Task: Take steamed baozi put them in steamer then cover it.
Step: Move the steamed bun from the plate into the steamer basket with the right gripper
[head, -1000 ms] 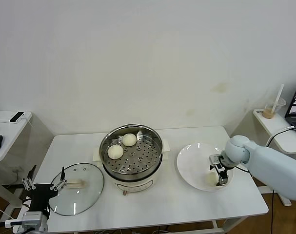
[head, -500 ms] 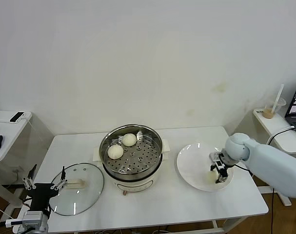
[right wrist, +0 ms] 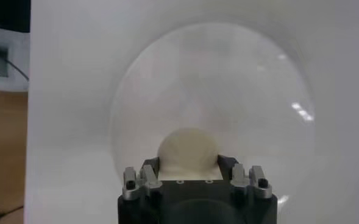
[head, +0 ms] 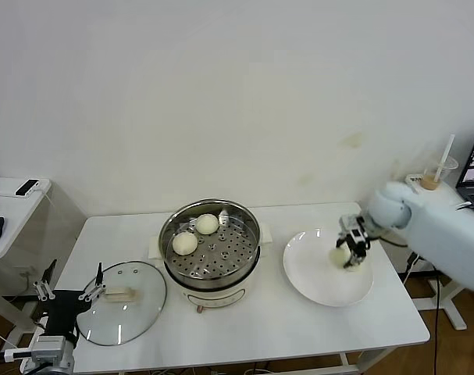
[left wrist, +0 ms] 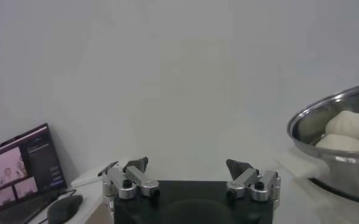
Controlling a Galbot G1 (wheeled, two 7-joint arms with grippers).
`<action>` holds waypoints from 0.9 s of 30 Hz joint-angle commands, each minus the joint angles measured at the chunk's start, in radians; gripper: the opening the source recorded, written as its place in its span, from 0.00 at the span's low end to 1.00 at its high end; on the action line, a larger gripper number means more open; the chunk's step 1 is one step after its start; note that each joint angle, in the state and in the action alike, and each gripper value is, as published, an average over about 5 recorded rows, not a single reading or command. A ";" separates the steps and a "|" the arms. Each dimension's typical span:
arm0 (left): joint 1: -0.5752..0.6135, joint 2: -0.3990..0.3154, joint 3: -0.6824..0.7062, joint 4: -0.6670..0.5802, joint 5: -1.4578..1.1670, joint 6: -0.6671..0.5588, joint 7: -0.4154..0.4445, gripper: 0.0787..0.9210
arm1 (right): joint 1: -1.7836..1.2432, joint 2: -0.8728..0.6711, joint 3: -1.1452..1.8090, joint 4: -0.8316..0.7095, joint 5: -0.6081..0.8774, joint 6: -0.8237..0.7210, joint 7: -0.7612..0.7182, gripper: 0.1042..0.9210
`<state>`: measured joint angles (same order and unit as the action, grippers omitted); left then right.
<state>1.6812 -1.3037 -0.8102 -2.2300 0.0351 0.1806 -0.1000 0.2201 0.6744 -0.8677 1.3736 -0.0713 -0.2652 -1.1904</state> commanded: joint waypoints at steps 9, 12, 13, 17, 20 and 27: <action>-0.003 0.001 -0.004 0.008 -0.003 0.000 0.002 0.88 | 0.418 0.295 -0.171 0.000 0.213 -0.025 0.040 0.63; -0.001 0.003 -0.012 0.010 -0.003 -0.001 0.003 0.88 | 0.420 0.385 -0.187 0.002 0.227 -0.026 0.055 0.63; -0.001 0.003 -0.015 0.010 -0.003 -0.001 0.004 0.88 | 0.420 0.410 -0.190 0.000 0.230 -0.024 0.059 0.63; -0.001 -0.002 -0.022 0.008 -0.002 0.000 0.003 0.88 | 0.400 0.507 -0.208 -0.019 0.226 0.012 0.078 0.63; 0.000 -0.003 -0.025 0.006 -0.001 0.000 0.003 0.88 | 0.374 0.566 -0.235 -0.029 0.223 0.083 0.098 0.63; 0.003 -0.005 -0.040 0.007 -0.004 -0.001 0.004 0.88 | 0.318 0.633 -0.307 -0.009 0.177 0.185 0.121 0.63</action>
<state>1.6828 -1.3075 -0.8422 -2.2236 0.0331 0.1801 -0.0970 0.5516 1.1582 -1.0996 1.3622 0.1182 -0.1810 -1.0989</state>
